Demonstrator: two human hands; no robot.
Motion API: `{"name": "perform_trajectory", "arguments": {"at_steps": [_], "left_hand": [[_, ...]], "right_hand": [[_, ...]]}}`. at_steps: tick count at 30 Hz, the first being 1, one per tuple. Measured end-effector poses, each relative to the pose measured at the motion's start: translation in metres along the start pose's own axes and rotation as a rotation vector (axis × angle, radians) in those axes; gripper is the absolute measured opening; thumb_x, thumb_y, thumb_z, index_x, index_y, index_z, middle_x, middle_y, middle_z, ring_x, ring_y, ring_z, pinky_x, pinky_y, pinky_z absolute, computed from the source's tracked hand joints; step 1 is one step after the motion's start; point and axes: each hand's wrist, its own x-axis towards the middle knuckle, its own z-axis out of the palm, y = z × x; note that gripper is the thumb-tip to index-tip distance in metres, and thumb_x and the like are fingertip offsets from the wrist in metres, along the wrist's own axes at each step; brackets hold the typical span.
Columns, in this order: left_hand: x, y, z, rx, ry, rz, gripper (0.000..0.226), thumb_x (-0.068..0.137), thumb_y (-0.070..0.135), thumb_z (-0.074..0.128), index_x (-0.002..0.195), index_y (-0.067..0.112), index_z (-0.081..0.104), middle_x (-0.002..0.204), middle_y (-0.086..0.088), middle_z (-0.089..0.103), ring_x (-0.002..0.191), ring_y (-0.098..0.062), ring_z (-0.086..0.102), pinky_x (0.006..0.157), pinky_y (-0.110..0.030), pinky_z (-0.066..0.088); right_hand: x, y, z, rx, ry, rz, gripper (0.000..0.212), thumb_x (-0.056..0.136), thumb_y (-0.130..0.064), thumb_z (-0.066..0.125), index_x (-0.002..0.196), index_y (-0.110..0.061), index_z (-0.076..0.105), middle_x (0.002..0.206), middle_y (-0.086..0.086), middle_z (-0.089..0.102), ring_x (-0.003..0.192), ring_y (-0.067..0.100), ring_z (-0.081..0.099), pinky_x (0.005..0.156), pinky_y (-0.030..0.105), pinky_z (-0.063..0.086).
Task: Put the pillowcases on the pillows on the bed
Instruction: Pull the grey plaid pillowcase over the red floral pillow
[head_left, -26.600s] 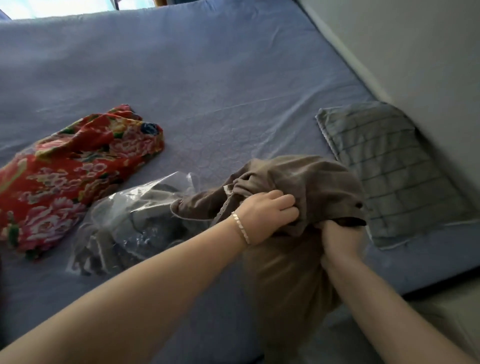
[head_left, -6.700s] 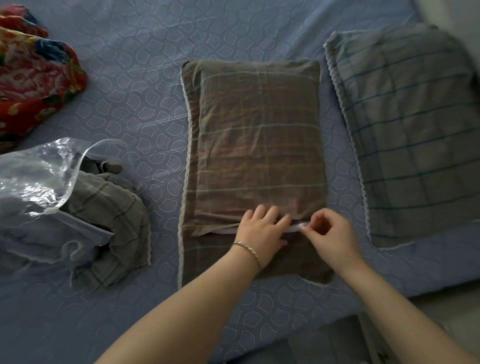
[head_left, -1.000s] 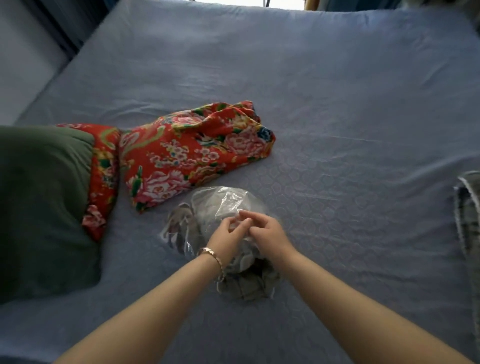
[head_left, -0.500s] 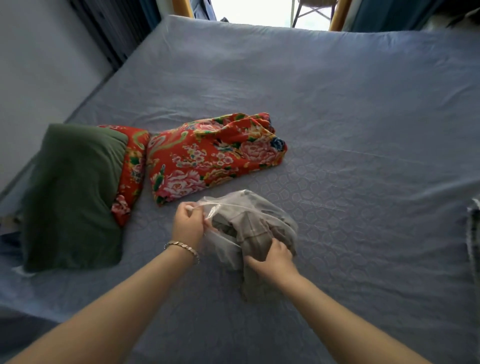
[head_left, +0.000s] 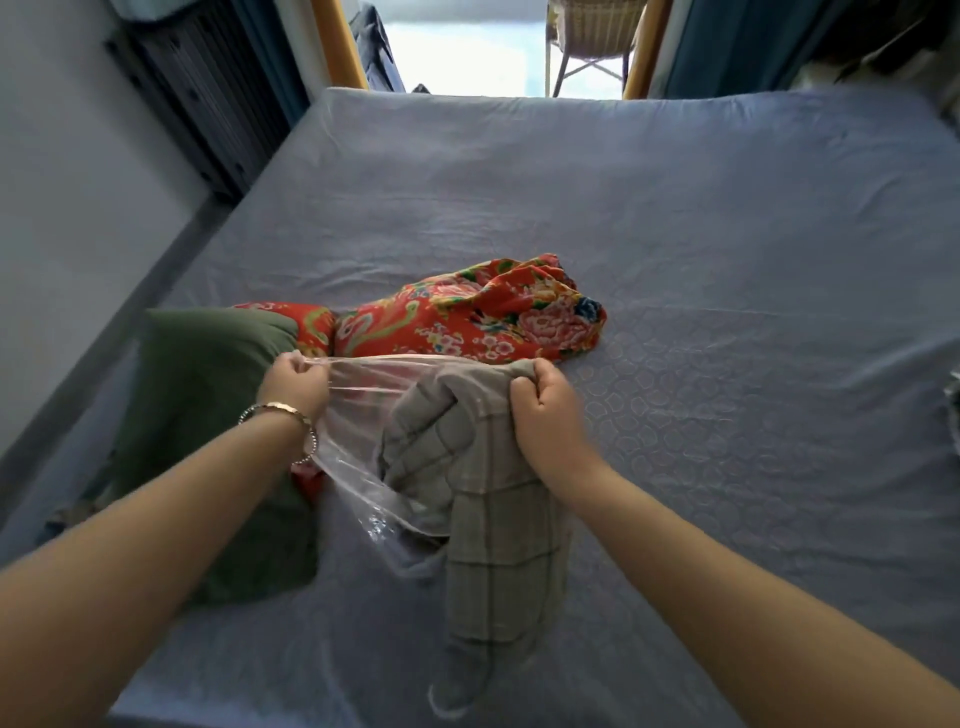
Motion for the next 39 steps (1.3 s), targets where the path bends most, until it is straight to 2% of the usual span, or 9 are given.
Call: {"name": "perform_trajectory", "arguments": {"at_steps": [5, 10, 14, 17, 22, 27, 32, 36, 39], "left_hand": [[0.036, -0.019, -0.044, 0.270, -0.183, 0.192, 0.018, 0.092, 0.016, 0.052, 0.075, 0.013, 0.045, 0.082, -0.012, 0.052, 0.079, -0.022, 0.047, 0.068, -0.031, 0.034], [0.018, -0.083, -0.027, 0.406, -0.487, -0.078, 0.020, 0.092, 0.021, 0.051, 0.077, 0.009, 0.051, 0.062, -0.010, 0.057, 0.052, -0.021, 0.052, 0.049, -0.027, 0.041], [-0.010, -0.115, 0.000, 0.241, -0.659, -0.486, 0.027, 0.093, 0.021, 0.050, 0.101, -0.004, 0.055, 0.079, -0.021, 0.061, 0.059, -0.029, 0.060, 0.052, -0.034, 0.054], [-0.016, -0.113, 0.014, -0.041, -0.492, -0.568, 0.030, 0.096, 0.011, 0.044, 0.117, -0.009, 0.051, 0.098, -0.029, 0.061, 0.083, -0.038, 0.064, 0.062, -0.038, 0.058], [0.001, -0.051, -0.010, -0.311, 0.310, -0.473, 0.041, 0.100, 0.019, 0.030, 0.130, -0.005, 0.044, 0.136, -0.018, 0.047, 0.125, -0.029, 0.046, 0.099, -0.033, 0.034], [0.019, -0.025, -0.030, -0.182, 0.358, -0.278, 0.034, 0.101, 0.024, 0.027, 0.127, 0.005, 0.037, 0.138, -0.016, 0.043, 0.123, -0.029, 0.045, 0.098, -0.033, 0.034], [-0.048, -0.029, 0.002, 0.280, -0.010, -0.128, 0.086, 0.075, 0.050, 0.066, 0.137, 0.000, 0.031, 0.144, -0.021, 0.027, 0.127, -0.039, 0.034, 0.107, -0.046, 0.032], [-0.109, -0.004, 0.035, -0.446, -0.834, -0.826, 0.095, 0.067, 0.072, 0.060, 0.134, 0.012, 0.030, 0.137, -0.018, 0.040, 0.101, -0.040, 0.056, 0.089, -0.051, 0.047], [-0.133, 0.009, 0.063, -0.696, -0.897, -0.976, 0.056, 0.082, 0.038, 0.065, 0.112, 0.002, 0.034, 0.119, -0.018, 0.052, 0.091, -0.034, 0.060, 0.067, -0.044, 0.054]], "right_hand": [[-0.017, -0.048, 0.028, 0.208, 0.107, -0.252, 0.012, 0.080, -0.013, 0.038, 0.076, -0.012, 0.048, 0.069, -0.004, 0.046, 0.065, 0.008, 0.040, 0.064, 0.028, 0.039], [-0.033, -0.041, 0.031, 0.159, -0.042, -0.143, 0.030, 0.081, -0.027, 0.047, 0.074, 0.003, 0.047, 0.068, 0.005, 0.045, 0.064, 0.013, 0.040, 0.062, 0.032, 0.036], [-0.051, -0.037, 0.011, -0.768, -0.107, -0.534, 0.034, 0.073, -0.032, 0.069, 0.065, -0.018, 0.039, 0.056, -0.004, 0.048, 0.053, 0.018, 0.051, 0.048, 0.024, 0.027], [-0.056, -0.039, -0.027, -0.952, 0.133, -0.843, 0.018, 0.072, -0.018, 0.053, 0.066, -0.021, 0.037, 0.050, 0.000, 0.045, 0.043, 0.019, 0.042, 0.047, 0.018, 0.020], [-0.056, -0.031, -0.091, -1.083, 0.532, -0.826, 0.011, 0.071, -0.008, 0.045, 0.065, -0.016, 0.041, 0.052, 0.007, 0.049, 0.044, 0.026, 0.047, 0.042, 0.025, 0.029], [-0.065, -0.008, -0.098, -1.009, 0.570, -0.808, 0.012, 0.072, -0.008, 0.046, 0.065, -0.015, 0.039, 0.055, 0.009, 0.048, 0.048, 0.028, 0.045, 0.042, 0.025, 0.029], [-0.075, 0.016, -0.069, -0.935, 0.294, -1.018, 0.019, 0.077, -0.013, 0.051, 0.073, -0.020, 0.034, 0.059, 0.004, 0.048, 0.056, 0.017, 0.040, 0.045, 0.025, 0.029], [-0.083, 0.037, -0.047, -0.881, 0.071, -1.103, 0.020, 0.078, -0.008, 0.052, 0.077, -0.021, 0.037, 0.066, 0.003, 0.052, 0.065, 0.014, 0.038, 0.053, 0.027, 0.036], [-0.094, 0.045, -0.050, -0.817, -0.003, -1.170, 0.022, 0.080, -0.004, 0.055, 0.078, -0.020, 0.039, 0.070, 0.002, 0.052, 0.065, 0.015, 0.039, 0.055, 0.028, 0.037]]}}
